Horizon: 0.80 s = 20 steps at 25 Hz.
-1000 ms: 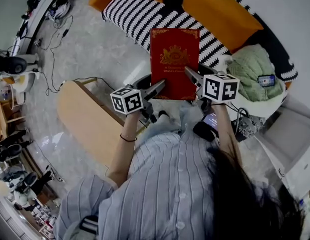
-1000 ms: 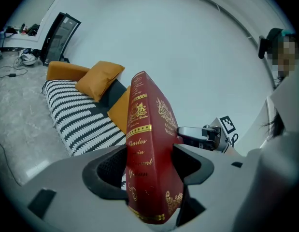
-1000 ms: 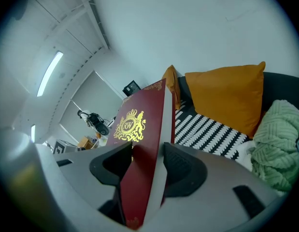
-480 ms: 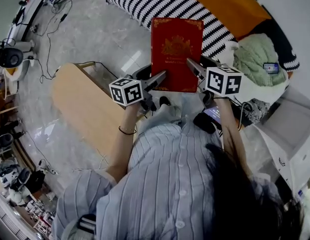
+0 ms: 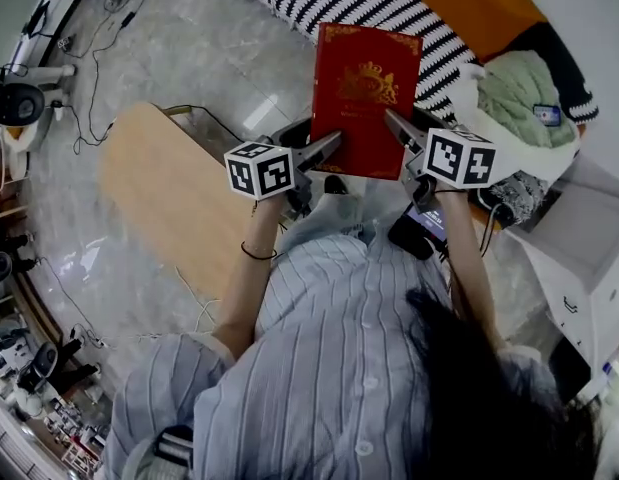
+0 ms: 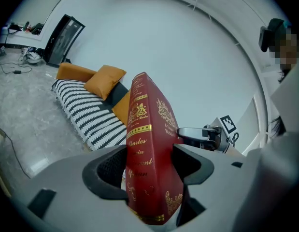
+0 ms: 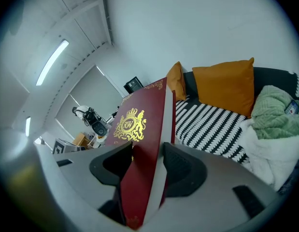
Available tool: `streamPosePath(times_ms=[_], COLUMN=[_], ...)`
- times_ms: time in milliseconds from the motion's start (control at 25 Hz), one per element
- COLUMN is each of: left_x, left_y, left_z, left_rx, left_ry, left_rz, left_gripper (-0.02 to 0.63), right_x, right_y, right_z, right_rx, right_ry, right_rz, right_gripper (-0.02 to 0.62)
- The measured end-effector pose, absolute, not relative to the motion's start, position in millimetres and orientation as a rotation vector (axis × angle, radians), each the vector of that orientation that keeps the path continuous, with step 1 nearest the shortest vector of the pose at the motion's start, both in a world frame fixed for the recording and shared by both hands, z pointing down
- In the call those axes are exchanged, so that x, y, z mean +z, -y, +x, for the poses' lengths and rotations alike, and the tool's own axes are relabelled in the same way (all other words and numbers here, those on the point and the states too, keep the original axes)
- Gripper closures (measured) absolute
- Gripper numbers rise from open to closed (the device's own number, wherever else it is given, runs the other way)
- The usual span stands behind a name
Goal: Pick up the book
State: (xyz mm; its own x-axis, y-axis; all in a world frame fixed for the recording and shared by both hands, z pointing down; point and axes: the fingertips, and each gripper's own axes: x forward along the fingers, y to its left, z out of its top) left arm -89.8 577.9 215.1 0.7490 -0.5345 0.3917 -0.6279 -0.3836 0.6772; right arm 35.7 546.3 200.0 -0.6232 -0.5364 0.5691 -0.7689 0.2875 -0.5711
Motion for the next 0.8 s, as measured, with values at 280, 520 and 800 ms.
streamPosePath(times_ms=[280,520,800], left_x=[211,202,203], left_y=[-579,-580,-581], left_z=[-96,-99,-102], left_rx=[0.137,0.134,0.139], left_ry=[0.851,0.840,0.846], left_rz=[2.073,2.104,2.110], left_gripper=[0.298,0.298,0.298], right_x=[194,188,190], right_y=[-551,-556,-560], right_z=[31,29,27], right_rx=[1.259,1.277,1.279], right_ry=[2.280,2.284,2.292], right_rz=[1.228,1.256,1.243], right_gripper=[0.382,0.383,0.383])
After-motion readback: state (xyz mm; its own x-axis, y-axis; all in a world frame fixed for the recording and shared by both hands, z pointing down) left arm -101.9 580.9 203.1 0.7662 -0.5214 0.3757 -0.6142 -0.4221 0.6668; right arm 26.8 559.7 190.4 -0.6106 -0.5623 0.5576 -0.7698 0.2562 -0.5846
